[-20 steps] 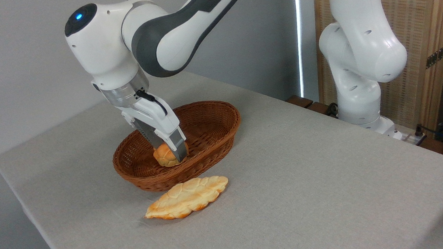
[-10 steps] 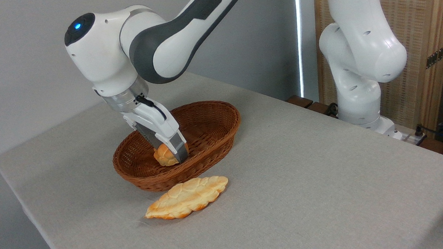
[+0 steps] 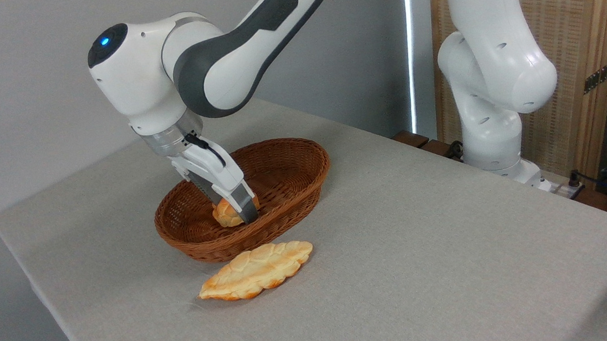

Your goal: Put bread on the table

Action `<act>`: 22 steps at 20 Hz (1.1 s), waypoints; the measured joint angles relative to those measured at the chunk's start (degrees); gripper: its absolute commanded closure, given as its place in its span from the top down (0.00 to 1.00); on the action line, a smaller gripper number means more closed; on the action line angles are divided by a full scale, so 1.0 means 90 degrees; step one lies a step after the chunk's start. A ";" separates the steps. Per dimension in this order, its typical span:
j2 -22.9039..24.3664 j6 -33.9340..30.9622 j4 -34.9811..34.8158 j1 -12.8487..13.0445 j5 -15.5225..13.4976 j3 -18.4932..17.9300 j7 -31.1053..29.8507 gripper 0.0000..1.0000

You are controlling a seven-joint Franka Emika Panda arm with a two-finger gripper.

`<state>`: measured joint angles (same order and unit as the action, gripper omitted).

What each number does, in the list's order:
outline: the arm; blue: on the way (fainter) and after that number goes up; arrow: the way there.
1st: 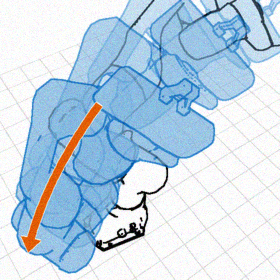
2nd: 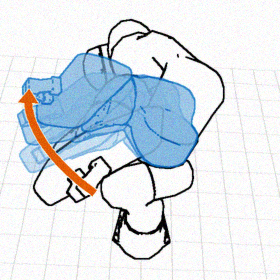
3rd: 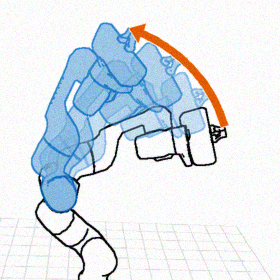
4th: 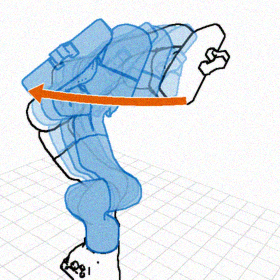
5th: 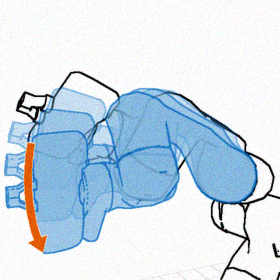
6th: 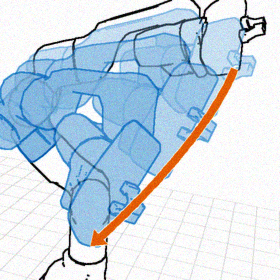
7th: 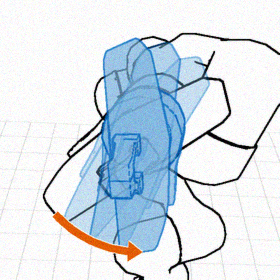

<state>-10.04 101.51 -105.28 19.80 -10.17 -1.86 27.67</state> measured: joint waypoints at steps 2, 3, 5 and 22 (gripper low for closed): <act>-0.0003 0.0000 0.0002 0.0005 0.0000 0.0001 0.0000 0.31; -0.0006 0.0000 0.0005 0.0008 0.0000 0.0003 0.0000 0.31; -0.0011 0.0000 0.0011 0.0011 0.0000 0.0005 -0.0007 0.31; -0.0017 0.0002 0.0060 0.0010 0.0000 0.0003 -0.0093 0.33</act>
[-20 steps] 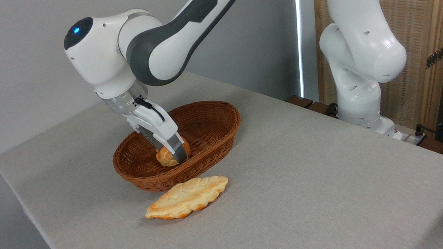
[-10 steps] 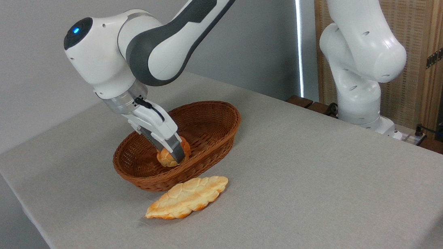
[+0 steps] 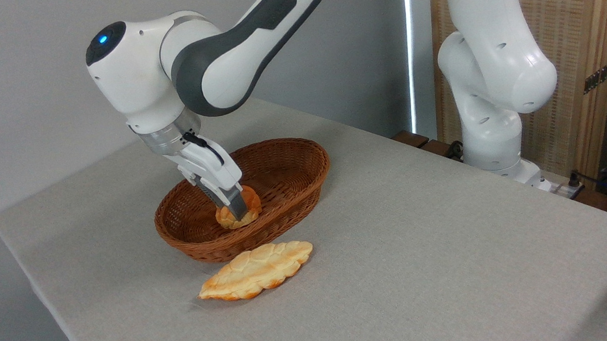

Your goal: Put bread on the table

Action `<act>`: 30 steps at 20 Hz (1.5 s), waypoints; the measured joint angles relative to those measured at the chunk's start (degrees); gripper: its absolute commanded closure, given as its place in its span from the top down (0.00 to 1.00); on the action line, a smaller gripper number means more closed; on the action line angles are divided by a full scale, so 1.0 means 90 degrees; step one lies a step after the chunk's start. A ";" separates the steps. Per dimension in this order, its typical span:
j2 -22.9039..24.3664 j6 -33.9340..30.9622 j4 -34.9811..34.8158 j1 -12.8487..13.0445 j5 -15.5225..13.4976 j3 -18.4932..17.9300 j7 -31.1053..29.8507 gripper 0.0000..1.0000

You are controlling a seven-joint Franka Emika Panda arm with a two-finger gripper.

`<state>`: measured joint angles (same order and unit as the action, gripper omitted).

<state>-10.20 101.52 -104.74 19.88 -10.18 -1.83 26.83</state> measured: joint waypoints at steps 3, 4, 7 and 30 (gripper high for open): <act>0.0001 0.0000 0.0013 -0.0001 0.0000 -0.0001 -0.0009 0.34; 0.0004 0.0000 0.0021 -0.0002 0.0000 -0.0001 -0.0020 0.34; 0.0059 -0.0003 0.0030 -0.0008 0.0000 -0.0002 -0.0061 0.36; 0.0886 -0.0748 0.0220 -0.0081 -0.0020 -0.0415 -0.0282 0.38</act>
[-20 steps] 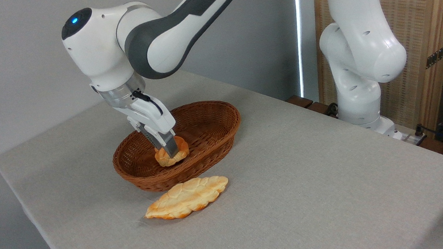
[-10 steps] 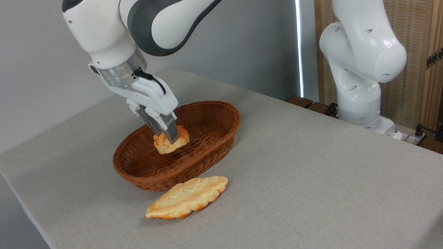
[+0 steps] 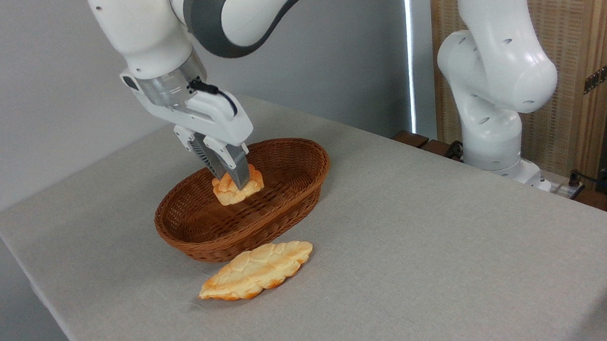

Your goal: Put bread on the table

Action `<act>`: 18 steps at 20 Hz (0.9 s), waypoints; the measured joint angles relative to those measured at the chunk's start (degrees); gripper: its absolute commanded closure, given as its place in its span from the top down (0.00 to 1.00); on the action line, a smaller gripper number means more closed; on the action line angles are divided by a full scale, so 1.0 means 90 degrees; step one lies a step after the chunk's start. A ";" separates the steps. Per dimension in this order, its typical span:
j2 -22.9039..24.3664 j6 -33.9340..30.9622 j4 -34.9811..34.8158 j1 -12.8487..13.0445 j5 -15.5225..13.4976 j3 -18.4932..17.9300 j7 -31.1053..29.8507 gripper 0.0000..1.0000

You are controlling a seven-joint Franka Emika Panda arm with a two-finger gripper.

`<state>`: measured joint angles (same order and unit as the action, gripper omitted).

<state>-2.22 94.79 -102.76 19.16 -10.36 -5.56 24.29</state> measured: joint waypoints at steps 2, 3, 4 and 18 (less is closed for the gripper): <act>0.0068 -0.0022 0.0012 -0.0008 -0.0001 -0.0114 0.0000 0.41; 0.0087 -0.0023 0.0013 -0.0009 -0.0001 -0.0173 0.0000 0.41; 0.0109 -0.0023 0.0016 -0.0011 -0.0001 -0.0249 0.0000 0.41; 0.0718 -0.0029 0.0051 -0.0030 0.1037 -0.1138 0.1350 0.56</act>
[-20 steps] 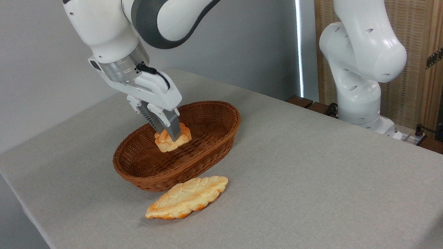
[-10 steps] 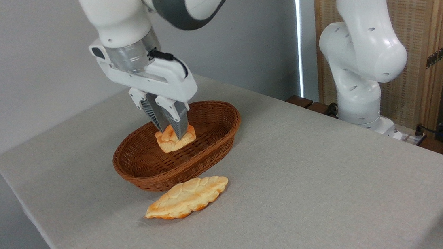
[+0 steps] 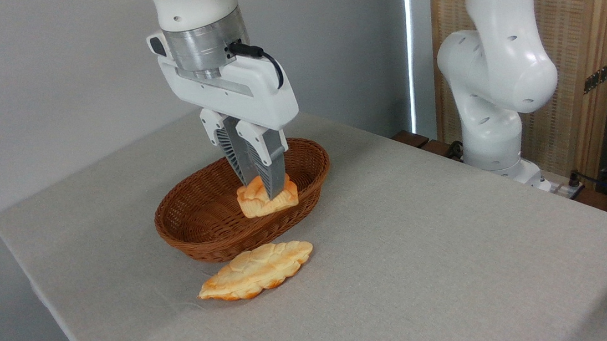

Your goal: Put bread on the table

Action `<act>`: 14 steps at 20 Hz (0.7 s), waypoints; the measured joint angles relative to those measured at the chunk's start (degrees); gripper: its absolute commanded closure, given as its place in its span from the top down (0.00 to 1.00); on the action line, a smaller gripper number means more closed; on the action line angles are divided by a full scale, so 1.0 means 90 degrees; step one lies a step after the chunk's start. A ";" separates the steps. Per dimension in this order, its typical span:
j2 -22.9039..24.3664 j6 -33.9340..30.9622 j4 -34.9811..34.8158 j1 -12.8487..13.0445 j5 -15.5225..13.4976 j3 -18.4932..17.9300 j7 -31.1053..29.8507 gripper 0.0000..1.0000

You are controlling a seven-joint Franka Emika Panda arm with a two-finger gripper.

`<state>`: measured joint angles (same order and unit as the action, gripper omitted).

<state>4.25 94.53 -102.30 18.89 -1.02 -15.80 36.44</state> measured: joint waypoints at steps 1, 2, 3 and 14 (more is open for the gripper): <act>0.0011 0.0000 0.0000 0.0001 0.0082 -0.0058 0.0023 0.74; 0.0033 0.0000 0.0017 -0.0001 0.0128 -0.0152 0.0060 0.84; 0.0061 0.0000 0.0060 -0.0004 0.0139 -0.0249 0.0124 1.00; 0.0184 0.0000 0.0213 -0.0011 0.0317 -0.0568 0.0263 1.00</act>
<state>5.90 94.53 -100.38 18.79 1.83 -20.92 38.81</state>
